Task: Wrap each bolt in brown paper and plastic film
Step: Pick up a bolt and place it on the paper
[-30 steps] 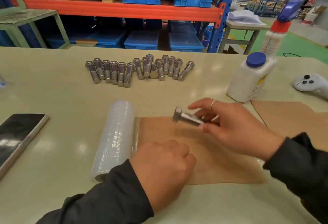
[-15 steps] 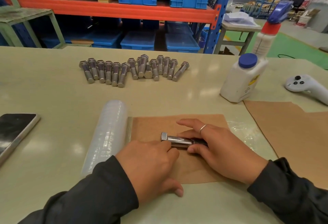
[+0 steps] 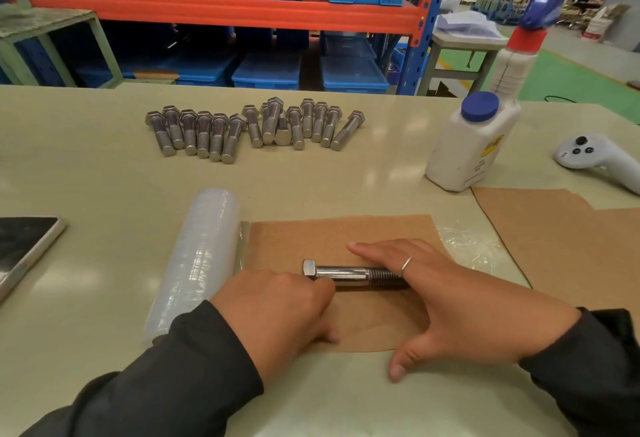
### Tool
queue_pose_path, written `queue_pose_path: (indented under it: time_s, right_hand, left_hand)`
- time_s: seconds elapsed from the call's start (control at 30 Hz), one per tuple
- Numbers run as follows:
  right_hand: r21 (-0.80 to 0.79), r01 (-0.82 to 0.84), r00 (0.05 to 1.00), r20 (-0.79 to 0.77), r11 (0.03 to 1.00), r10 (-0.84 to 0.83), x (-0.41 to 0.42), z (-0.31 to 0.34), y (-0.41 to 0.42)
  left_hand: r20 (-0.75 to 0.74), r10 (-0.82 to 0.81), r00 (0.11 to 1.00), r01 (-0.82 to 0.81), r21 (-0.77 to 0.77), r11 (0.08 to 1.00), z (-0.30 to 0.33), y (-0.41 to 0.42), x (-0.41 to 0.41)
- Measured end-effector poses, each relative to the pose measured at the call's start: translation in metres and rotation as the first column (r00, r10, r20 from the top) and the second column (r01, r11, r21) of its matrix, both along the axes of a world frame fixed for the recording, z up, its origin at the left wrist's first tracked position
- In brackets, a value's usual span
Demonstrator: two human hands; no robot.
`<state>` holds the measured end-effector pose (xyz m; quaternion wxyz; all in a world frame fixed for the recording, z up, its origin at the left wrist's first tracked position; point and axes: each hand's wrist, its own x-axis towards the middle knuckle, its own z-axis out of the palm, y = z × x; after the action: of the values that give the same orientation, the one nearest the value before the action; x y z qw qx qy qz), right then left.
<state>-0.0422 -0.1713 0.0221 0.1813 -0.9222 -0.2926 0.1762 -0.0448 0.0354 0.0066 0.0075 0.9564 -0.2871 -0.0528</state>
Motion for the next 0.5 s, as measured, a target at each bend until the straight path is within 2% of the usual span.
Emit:
queue_pose_path:
  time_s: [0.13,0.3,0.5]
  right_hand:
    - [0.005,0.041,0.999,-0.009,0.999,-0.041,0.002,-0.002,0.003]
    - [0.022,0.059,0.998,0.022,0.998,-0.059,0.002,-0.002,0.003]
    - [0.094,0.104,0.982,0.151,0.990,-0.117,0.005,0.000,0.000]
  left_hand:
    - [0.124,0.022,0.992,-0.013,-0.071,0.997,0.006,0.001,-0.004]
    - [0.257,-0.057,0.965,0.142,-0.328,0.934,0.014,0.005,-0.006]
    - [0.222,-0.054,0.973,0.099,-0.198,0.975,0.013,0.009,-0.007]
